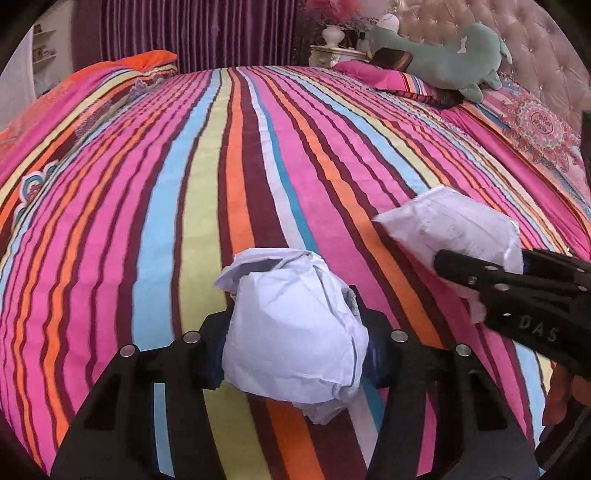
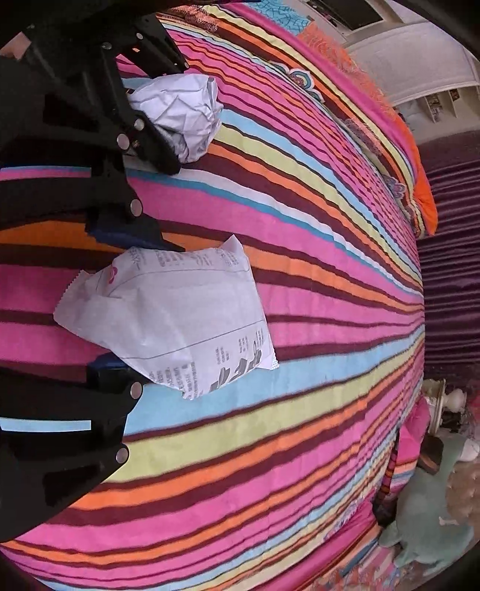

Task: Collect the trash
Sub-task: 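Carry crumpled paper and white printed bag over the wastebasket with both tools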

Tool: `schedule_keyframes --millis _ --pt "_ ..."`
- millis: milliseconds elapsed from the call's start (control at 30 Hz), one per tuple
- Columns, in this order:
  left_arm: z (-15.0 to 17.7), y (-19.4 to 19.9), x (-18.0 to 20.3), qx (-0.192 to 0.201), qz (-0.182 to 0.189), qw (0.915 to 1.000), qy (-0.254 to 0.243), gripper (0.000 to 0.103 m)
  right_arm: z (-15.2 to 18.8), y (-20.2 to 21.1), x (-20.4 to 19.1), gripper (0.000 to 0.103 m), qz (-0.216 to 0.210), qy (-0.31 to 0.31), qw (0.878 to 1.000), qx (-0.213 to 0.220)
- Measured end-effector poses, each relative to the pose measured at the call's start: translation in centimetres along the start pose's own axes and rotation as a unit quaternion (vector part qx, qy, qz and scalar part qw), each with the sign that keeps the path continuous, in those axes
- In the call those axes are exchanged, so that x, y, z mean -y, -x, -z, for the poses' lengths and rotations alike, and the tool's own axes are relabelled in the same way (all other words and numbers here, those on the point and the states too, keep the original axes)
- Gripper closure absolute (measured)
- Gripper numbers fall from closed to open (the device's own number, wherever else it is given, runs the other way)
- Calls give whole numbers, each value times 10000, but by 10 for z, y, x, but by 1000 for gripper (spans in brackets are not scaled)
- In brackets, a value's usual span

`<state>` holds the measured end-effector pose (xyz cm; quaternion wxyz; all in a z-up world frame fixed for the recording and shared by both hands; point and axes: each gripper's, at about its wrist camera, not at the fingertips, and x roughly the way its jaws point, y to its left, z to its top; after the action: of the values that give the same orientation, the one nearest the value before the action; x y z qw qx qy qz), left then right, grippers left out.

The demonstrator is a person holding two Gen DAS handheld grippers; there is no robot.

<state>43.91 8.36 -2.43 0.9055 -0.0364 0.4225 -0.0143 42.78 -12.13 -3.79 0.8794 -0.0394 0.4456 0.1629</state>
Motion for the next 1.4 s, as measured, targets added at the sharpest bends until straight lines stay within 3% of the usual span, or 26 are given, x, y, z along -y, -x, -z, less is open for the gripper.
schedule_keyframes --millis 733,1400 --pt "99 112 -4 48 -199 9996 213 50 97 103 53 61 483 -1074 9926 295" --pt "202 203 26 154 -54 9998 78 50 186 185 20 61 127 -1200 9900 725"
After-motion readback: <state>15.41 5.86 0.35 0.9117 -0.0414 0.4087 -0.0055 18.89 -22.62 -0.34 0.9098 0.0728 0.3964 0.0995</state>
